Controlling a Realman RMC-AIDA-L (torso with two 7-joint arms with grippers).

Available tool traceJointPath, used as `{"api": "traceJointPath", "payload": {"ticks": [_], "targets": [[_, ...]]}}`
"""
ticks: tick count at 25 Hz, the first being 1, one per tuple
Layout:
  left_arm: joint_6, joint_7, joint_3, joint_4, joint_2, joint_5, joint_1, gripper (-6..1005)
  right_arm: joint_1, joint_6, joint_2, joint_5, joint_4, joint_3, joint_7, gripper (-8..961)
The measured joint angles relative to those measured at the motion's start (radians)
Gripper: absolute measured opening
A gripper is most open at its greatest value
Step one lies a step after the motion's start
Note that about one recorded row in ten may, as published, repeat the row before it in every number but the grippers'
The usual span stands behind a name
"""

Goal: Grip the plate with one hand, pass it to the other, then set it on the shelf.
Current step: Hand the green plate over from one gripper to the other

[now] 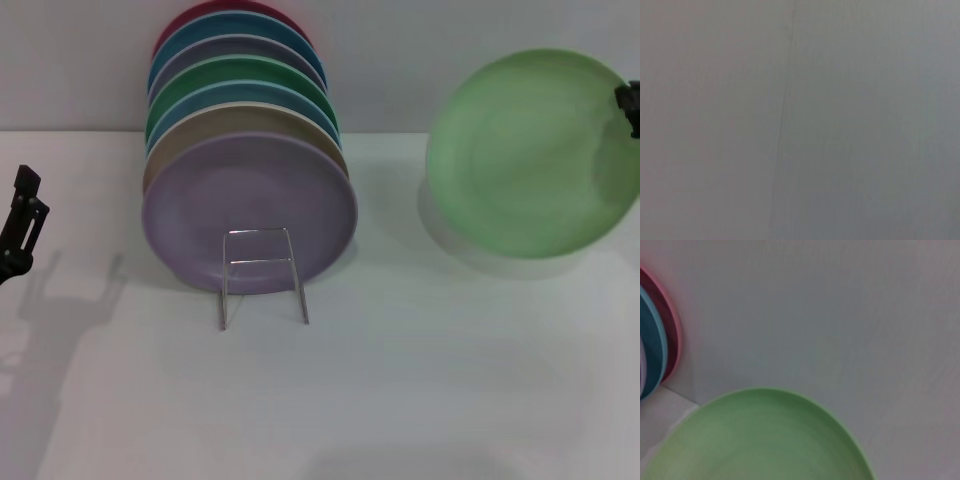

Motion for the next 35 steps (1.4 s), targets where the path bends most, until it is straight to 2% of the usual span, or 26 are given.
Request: {"api": "traceJointPath", "payload": {"ticks": [19,28,35], "targets": [[0.003,0.0,-0.004,0.0,0.0,0.0,0.002,785,-0.113,-0.483,0.004,-0.13,-0.074,-0.31,-0.023,18],[0.003,0.0,-0.004,-0.004,0.0,0.0,0.006,785,-0.173,-0.792,0.005,-0.129,-0.183,-0.419,-0.017,18],[0.003,0.0,-0.004,-0.006,0.0,0.002,0.006,785,-0.182,-1.032,0.007,-0.127,-0.315,-0.489,0.061,19]]}}
